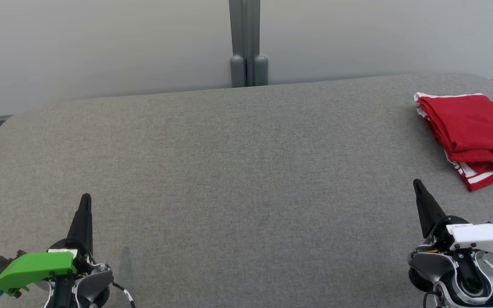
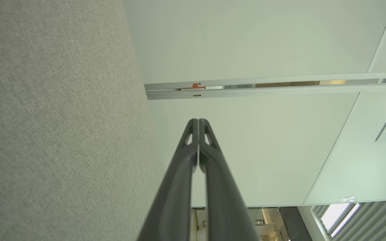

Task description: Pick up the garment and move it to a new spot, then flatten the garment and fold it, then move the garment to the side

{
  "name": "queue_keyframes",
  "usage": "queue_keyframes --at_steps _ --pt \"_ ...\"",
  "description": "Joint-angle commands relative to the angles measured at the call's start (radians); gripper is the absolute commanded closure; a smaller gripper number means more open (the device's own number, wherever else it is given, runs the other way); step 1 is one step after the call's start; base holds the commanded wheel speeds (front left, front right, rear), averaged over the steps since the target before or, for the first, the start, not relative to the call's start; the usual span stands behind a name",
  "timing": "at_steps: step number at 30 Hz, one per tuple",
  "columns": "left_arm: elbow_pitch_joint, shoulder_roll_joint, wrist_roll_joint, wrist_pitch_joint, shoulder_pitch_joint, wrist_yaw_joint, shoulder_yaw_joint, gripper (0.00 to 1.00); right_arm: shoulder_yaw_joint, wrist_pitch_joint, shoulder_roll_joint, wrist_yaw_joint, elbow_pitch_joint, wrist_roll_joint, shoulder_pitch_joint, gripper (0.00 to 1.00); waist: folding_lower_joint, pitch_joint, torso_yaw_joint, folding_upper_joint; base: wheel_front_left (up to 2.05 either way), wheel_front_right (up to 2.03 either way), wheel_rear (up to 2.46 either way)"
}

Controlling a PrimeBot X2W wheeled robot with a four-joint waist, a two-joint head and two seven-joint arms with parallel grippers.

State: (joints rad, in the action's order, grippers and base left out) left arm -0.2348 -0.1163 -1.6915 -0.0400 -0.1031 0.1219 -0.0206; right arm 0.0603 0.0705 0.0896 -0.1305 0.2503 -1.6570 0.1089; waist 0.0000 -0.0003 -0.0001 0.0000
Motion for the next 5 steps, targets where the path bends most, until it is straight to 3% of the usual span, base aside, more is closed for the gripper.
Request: queue_keyframes --at_steps 1,5 --pt "-0.002 -0.007 -0.001 -0.001 -0.014 0.002 -0.004 1.00 0.003 0.005 0.000 0.000 0.001 -0.002 0.013 1.00 0.0000 0.000 0.000 0.0000 0.00 0.00 0.00" --pt "-0.002 -0.005 0.000 -0.002 -0.014 0.002 -0.005 1.00 0.004 0.006 0.000 -0.001 0.001 -0.002 0.013 1.00 0.0000 0.000 0.000 0.0000 0.00 0.00 0.00"
